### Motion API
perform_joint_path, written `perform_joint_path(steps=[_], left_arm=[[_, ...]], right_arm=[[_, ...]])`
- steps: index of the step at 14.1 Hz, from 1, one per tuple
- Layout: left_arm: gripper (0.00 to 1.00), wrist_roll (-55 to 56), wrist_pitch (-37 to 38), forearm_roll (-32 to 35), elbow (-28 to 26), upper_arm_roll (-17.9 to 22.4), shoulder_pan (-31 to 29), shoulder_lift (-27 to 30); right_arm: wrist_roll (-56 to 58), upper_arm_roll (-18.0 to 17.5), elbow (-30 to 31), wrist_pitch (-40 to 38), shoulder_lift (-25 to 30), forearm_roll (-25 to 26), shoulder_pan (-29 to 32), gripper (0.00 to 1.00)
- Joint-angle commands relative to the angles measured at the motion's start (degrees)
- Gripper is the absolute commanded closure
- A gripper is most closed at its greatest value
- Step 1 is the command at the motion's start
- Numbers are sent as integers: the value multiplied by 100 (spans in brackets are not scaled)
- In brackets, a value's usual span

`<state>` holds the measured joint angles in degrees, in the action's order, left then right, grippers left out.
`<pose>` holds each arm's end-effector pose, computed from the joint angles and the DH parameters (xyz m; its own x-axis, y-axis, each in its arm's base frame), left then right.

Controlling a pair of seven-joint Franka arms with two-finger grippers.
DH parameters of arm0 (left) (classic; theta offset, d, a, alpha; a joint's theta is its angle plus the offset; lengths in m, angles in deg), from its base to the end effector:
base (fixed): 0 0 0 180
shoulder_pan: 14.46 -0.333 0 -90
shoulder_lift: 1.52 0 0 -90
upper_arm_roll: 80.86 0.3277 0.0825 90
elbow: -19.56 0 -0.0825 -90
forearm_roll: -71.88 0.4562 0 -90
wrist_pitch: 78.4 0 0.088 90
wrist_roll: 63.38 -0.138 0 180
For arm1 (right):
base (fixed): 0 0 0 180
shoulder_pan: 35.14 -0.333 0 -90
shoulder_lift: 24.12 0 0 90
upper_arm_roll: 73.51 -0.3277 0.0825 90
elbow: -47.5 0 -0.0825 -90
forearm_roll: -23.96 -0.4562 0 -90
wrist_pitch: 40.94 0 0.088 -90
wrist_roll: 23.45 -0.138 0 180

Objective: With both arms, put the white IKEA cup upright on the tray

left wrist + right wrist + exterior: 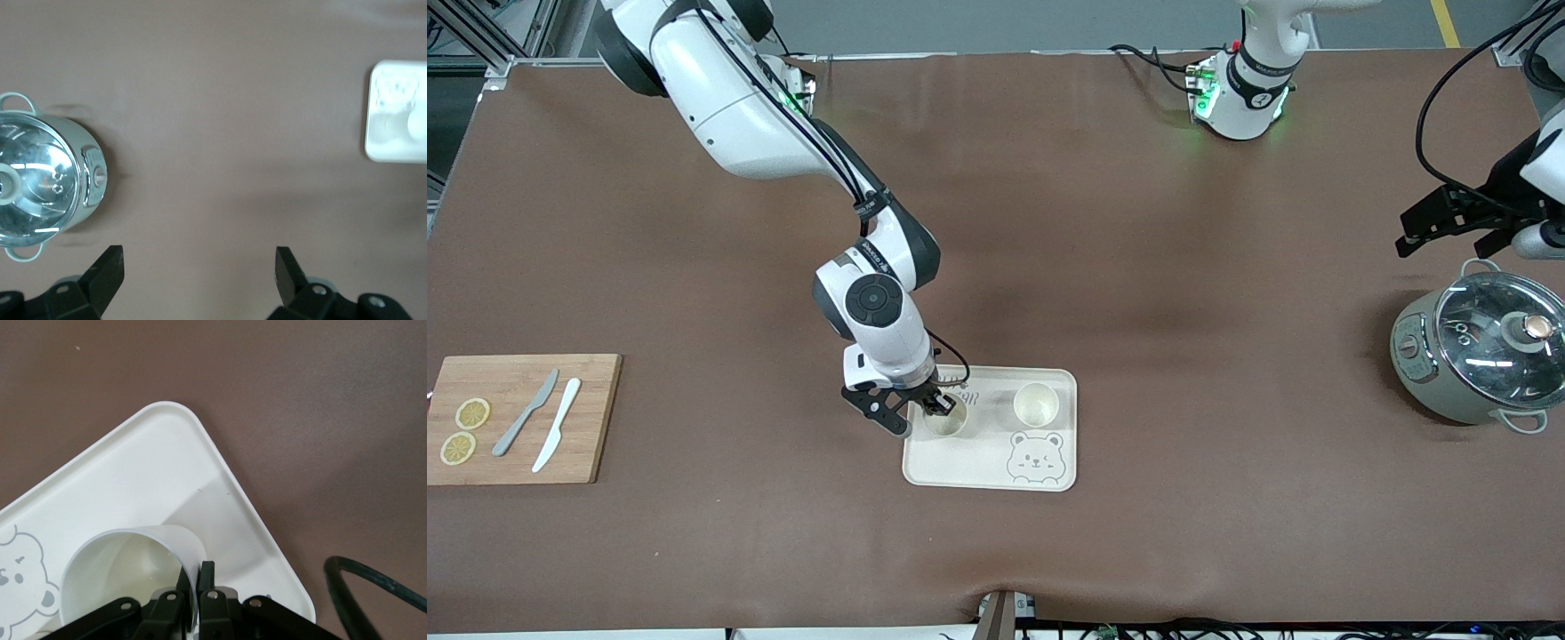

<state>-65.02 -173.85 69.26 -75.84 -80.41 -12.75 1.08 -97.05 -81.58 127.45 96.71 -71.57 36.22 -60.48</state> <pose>0.6213 -0.0195 0.5906 0.9978 -0.0462 0.0474 -0.0483 -0.9978 0.0447 0.7002 0.4309 0.1670 0.8077 -0.5779 0.1168 -0.5593 -0.8137 -0.1582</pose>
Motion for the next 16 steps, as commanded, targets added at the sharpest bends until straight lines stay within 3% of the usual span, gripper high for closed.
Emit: perform_joint_path(steps=[1, 2, 3, 11, 13, 16], left_arm=[[0, -301, 272, 146, -31, 60, 75, 30], [0, -363, 281, 191, -31, 60, 83, 30], [0, -442, 281, 235, -49, 60, 83, 21], [0, -636, 396, 560, -31, 60, 92, -76], [0, -627, 396, 552, -31, 60, 92, -102], [0, -610, 396, 552, -31, 60, 92, -102]], right_arm=[[-164, 42, -172, 77, -124, 162, -50, 53], [-164, 42, -163, 77, -124, 171, -58, 31], [-164, 42, -172, 77, -124, 162, -58, 1], [-85, 16, -225, -46, 95, 110, 29, 0], [-50, -2, -234, -352, 209, 101, 56, 0], [195, -63, -225, -1203, 814, 22, 74, 0]])
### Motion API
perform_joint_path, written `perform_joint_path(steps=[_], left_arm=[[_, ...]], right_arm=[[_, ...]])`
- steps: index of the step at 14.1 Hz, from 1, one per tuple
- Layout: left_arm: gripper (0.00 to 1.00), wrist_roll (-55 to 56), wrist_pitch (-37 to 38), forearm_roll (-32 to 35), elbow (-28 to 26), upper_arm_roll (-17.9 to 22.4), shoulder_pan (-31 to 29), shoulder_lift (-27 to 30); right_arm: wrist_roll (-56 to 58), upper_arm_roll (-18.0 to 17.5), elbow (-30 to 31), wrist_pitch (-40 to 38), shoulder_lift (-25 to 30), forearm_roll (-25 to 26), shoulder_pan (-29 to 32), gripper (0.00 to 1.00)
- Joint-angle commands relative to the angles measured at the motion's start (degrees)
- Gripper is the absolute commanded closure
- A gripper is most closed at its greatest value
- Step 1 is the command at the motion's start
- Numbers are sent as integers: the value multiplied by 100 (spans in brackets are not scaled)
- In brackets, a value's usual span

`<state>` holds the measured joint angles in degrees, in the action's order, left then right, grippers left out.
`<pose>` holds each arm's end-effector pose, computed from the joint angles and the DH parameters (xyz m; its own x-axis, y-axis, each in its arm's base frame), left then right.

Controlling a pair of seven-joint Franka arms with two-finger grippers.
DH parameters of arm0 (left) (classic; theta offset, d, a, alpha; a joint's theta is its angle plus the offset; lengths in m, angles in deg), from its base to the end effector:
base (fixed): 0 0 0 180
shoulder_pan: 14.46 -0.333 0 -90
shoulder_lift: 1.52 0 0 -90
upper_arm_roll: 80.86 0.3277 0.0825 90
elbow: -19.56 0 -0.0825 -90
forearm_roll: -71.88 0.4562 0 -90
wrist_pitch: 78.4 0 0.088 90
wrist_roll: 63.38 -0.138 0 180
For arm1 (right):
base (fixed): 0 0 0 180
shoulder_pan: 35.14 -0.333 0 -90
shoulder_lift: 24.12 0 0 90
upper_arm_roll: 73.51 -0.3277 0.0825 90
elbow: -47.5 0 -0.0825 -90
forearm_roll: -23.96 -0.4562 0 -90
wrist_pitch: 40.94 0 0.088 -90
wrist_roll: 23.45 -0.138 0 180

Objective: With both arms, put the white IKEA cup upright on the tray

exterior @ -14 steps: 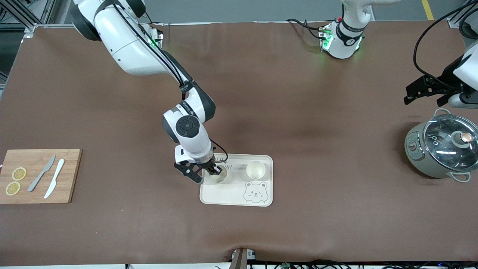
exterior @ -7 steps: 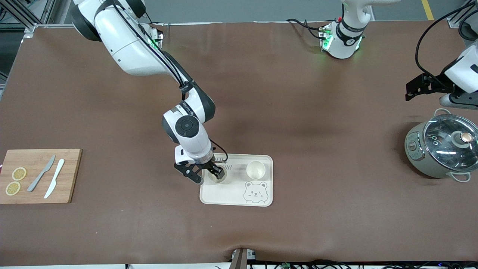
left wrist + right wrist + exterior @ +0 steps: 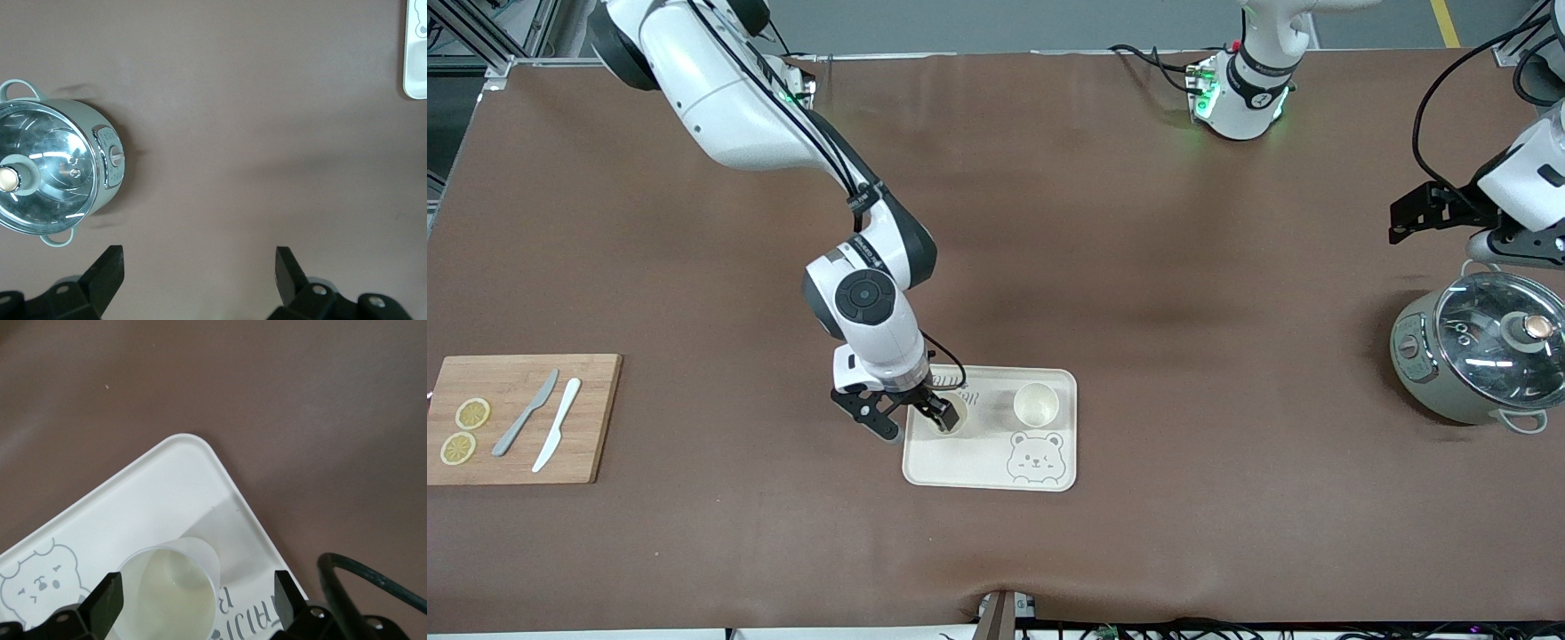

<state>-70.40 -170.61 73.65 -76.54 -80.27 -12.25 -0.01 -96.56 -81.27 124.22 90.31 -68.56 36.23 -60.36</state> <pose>0.6172 -0.0132 0.5670 0.9875 -0.1513 -0.0450 -0.1526 -0.9880 -0.0252 0.7158 0.4266 0.2276 0.7997 -0.5845 0.1374 -0.5674 -0.8105 -0.1457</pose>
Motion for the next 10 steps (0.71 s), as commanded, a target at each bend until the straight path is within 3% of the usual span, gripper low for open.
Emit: perform_joint_path(steps=[1, 4, 7, 10], left_arm=[[0, -71, 72, 95, 38, 46, 43, -1], [0, -79, 63, 86, 108, 55, 26, -36], [0, -53, 63, 69, 117, 55, 25, -36], [0, -18, 55, 42, 117, 55, 34, -45]], right_arm=[[383, -94, 106, -992, 785, -101, 69, 0], [1690, -85, 115, -2292, 1699, -935, 437, 0], [3403, -50, 133, -3638, 2447, -1034, 947, 0], [4654, -41, 124, -4491, 2949, -1043, 1571, 0]])
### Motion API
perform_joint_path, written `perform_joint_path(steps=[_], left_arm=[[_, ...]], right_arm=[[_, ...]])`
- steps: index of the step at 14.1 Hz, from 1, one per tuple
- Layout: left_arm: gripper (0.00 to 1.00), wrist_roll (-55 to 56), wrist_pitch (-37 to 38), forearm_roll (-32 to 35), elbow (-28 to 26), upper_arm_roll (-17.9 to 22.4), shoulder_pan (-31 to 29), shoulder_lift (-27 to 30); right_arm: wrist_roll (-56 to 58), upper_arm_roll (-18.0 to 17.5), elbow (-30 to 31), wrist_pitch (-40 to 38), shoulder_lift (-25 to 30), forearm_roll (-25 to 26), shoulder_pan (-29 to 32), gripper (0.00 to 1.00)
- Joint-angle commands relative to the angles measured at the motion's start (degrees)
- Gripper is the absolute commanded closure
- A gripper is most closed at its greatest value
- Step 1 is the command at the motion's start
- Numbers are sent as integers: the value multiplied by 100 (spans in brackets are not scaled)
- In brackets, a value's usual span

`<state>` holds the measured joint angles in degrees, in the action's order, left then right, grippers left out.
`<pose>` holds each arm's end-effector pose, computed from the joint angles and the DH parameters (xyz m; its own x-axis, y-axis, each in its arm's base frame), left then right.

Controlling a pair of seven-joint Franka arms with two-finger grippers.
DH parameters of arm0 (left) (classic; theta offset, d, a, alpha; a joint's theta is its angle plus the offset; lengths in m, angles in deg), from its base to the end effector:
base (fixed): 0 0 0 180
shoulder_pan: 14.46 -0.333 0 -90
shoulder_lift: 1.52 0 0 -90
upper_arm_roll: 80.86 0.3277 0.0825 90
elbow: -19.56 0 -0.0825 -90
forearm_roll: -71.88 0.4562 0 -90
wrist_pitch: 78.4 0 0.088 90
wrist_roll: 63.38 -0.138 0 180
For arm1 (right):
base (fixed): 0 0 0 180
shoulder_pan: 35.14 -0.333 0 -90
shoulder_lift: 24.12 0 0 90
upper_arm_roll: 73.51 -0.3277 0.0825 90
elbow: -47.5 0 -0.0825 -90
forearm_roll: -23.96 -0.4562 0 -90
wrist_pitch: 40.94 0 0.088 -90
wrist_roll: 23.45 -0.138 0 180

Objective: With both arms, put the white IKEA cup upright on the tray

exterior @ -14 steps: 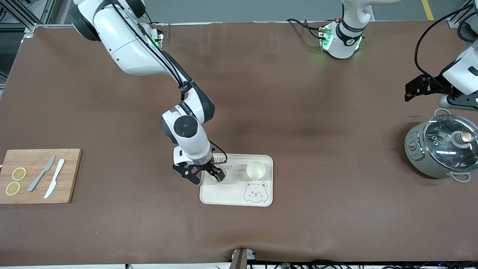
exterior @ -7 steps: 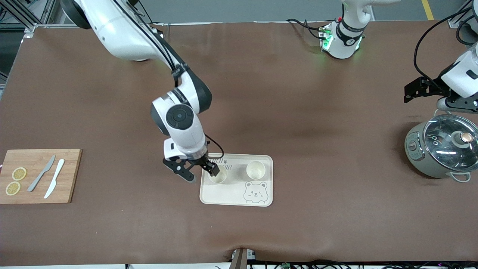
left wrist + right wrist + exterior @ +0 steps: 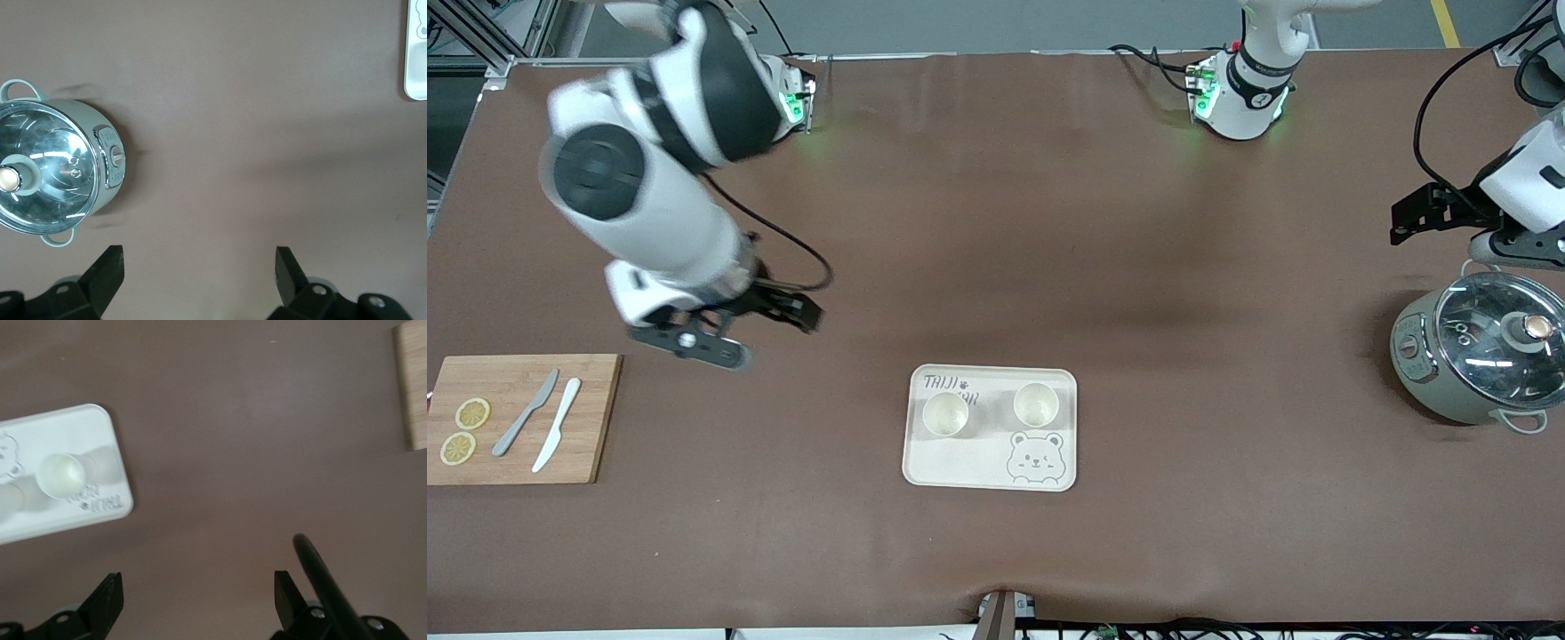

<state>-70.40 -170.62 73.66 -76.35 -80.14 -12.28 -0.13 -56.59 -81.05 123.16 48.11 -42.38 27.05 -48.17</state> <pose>0.6181 -0.0115 0.5675 0.9879 -0.1486 -0.0436 -0.1498 -0.9884 -0.0255 0.6785 0.2331 0.5261 0.9730 -0.2223 -0.0620 -0.2191 -0.9741 0.0556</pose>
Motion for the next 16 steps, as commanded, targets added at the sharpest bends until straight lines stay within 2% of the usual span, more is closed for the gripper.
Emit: perform_joint_path(steps=[1, 4, 6, 10, 16], left_arm=[[0, -9, 38, 42, 107, 42, 37, -42], [0, 218, -24, 68, 116, 42, 54, -86], [0, 132, -24, 69, 116, 42, 46, -77], [0, 201, -24, 95, 116, 24, 89, -77], [0, 158, 2, 77, 116, 16, 81, -68]], right_arm=[[1000, -63, 230, -474, 462, -125, 546, 0], [1792, -54, 300, -827, 823, -116, 1082, 0], [2109, -45, 554, -819, 1043, -107, 1407, 0], [2523, -45, 1739, -153, 1833, -63, 1743, 0], [3051, -45, 1909, 104, 1844, -72, 2139, 0]])
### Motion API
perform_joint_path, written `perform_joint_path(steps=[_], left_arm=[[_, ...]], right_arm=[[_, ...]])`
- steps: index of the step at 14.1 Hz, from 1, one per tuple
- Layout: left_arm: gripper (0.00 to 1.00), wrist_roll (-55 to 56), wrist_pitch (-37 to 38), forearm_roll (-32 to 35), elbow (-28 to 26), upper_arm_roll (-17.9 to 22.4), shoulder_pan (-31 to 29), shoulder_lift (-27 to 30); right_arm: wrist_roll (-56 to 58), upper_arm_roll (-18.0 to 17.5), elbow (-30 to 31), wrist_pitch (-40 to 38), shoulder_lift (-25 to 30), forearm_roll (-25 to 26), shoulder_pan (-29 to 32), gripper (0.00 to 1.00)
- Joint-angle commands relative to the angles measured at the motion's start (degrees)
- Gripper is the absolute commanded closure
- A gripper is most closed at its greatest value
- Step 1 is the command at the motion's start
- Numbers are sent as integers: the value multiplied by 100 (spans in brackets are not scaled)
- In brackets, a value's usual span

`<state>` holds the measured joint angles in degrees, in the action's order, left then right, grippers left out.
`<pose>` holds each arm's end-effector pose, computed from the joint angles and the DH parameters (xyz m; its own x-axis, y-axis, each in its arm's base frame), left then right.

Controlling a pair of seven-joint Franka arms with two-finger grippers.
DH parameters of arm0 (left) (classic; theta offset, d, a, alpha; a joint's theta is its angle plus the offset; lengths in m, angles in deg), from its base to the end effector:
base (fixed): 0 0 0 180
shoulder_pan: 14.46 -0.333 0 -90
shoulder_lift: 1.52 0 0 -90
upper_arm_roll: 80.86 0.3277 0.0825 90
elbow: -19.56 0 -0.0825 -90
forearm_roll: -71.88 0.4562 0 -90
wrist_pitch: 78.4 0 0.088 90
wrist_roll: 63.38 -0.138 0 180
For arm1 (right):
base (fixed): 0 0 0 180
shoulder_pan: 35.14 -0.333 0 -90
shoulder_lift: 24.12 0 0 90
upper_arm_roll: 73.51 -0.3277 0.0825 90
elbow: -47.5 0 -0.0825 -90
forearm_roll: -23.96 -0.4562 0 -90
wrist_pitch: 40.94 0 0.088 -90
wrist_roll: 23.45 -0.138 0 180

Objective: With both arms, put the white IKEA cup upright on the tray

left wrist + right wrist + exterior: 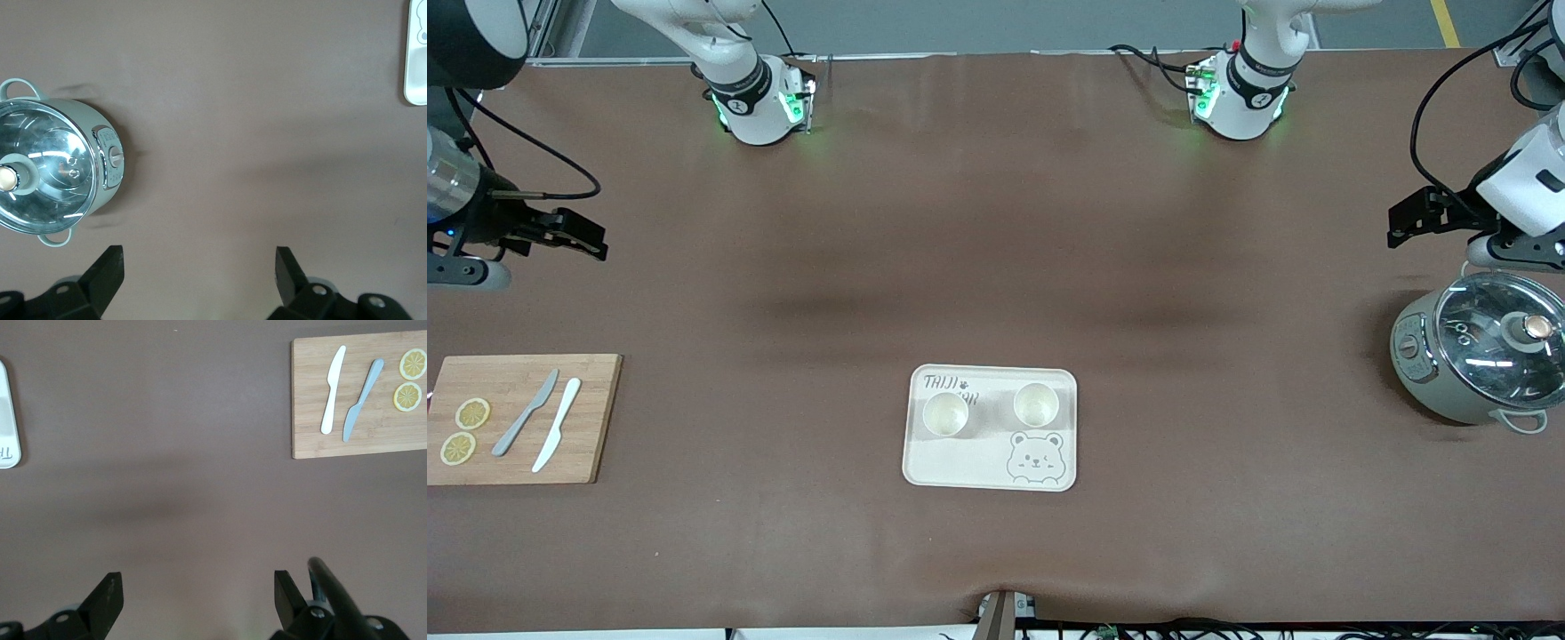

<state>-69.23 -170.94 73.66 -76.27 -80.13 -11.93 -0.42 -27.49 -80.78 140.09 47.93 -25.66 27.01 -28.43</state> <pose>0.6201 -0.0153 0.5656 0.9901 -0.1344 -0.0412 -0.1356 -0.9904 -0.0267 0.6272 -0.0021 0.5626 0.9943 -0.0614 -0.0877 -0.0567 -0.9968 0.0560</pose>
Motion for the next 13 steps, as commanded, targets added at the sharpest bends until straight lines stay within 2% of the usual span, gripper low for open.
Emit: perform_joint_path(steps=[1, 3, 5, 13], left_arm=[[0, 41, 43, 77, 109, 15, 46, -40], [0, 41, 43, 68, 109, 15, 46, -40], [0, 32, 35, 77, 109, 15, 46, -49], [0, 32, 35, 95, 109, 15, 46, -57]], right_arm=[[131, -73, 216, 130, 171, -111, 164, 0], [44, -82, 216, 148, 171, -164, 164, 0], [-18, -64, 207, 157, 171, -549, 277, 0], [-27, -82, 216, 130, 180, -542, 278, 0]])
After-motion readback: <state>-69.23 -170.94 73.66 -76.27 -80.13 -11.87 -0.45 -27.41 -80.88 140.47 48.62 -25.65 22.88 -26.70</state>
